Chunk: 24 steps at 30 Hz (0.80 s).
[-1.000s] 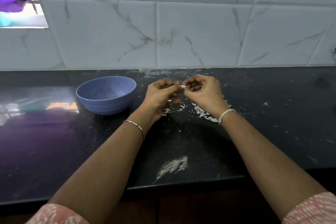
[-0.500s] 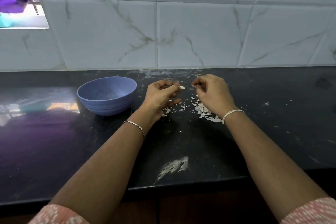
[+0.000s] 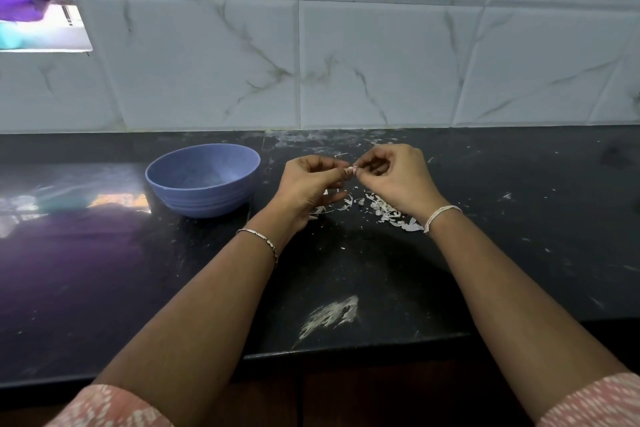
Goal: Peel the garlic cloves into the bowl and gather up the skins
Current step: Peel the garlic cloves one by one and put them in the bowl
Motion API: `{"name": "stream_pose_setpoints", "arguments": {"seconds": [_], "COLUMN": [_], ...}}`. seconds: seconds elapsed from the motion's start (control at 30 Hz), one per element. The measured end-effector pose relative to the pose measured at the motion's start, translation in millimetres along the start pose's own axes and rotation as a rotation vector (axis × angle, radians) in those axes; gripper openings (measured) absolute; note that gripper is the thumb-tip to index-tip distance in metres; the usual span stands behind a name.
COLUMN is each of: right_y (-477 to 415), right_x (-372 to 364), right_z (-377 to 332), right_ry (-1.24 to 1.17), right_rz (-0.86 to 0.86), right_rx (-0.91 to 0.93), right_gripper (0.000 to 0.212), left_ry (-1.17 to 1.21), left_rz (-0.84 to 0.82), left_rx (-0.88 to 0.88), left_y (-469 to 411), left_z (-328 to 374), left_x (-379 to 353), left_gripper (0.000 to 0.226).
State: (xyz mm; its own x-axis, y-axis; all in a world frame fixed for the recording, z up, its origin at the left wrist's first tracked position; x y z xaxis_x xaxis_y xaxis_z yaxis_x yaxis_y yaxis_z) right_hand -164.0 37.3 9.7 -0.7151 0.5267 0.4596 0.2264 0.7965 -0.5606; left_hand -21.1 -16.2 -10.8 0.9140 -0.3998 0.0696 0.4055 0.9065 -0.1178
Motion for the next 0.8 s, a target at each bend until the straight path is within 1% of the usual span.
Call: {"name": "stream_pose_setpoints", "arguments": {"seconds": [0.2,0.4,0.57,0.8], "right_y": [-0.8,-1.4,-0.6,2.3], "right_x": [-1.3,-2.1,-3.6,-2.3], "right_z": [1.9,4.6,6.7,5.6], "right_ry": [-0.116,-0.129,-0.348,-0.483], "right_rz": [0.013,0.040,0.020,-0.012], "right_rx": [-0.076,-0.082,-0.170,-0.247], "right_gripper": [0.006,0.004,0.003,0.007], "left_ry": [0.005,0.027,0.064,0.034], "left_rz": [0.000,0.002,0.020,0.017], "left_rx": [-0.002,0.010,0.017,0.002], "left_y": [-0.5,-0.5,-0.2,0.2], "left_z": [-0.4,-0.1,1.7,1.5], "left_x": [0.9,0.8,1.9,2.2], "left_gripper": [0.006,0.006,0.006,0.007]}}
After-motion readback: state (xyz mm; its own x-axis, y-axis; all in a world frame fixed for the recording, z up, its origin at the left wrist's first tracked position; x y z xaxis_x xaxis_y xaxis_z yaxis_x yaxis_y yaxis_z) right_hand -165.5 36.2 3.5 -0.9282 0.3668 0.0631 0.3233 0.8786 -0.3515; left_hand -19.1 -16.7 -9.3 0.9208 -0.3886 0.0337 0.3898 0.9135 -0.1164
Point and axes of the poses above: each hand's wrist, its own y-axis away from the middle knuckle, its own x-axis out of the back of the hand, z = x × y, the point moved 2 cm from there along -y, towards the middle knuckle, and after that the axes turned 12 degrees about -y, right-handed, at the moved point
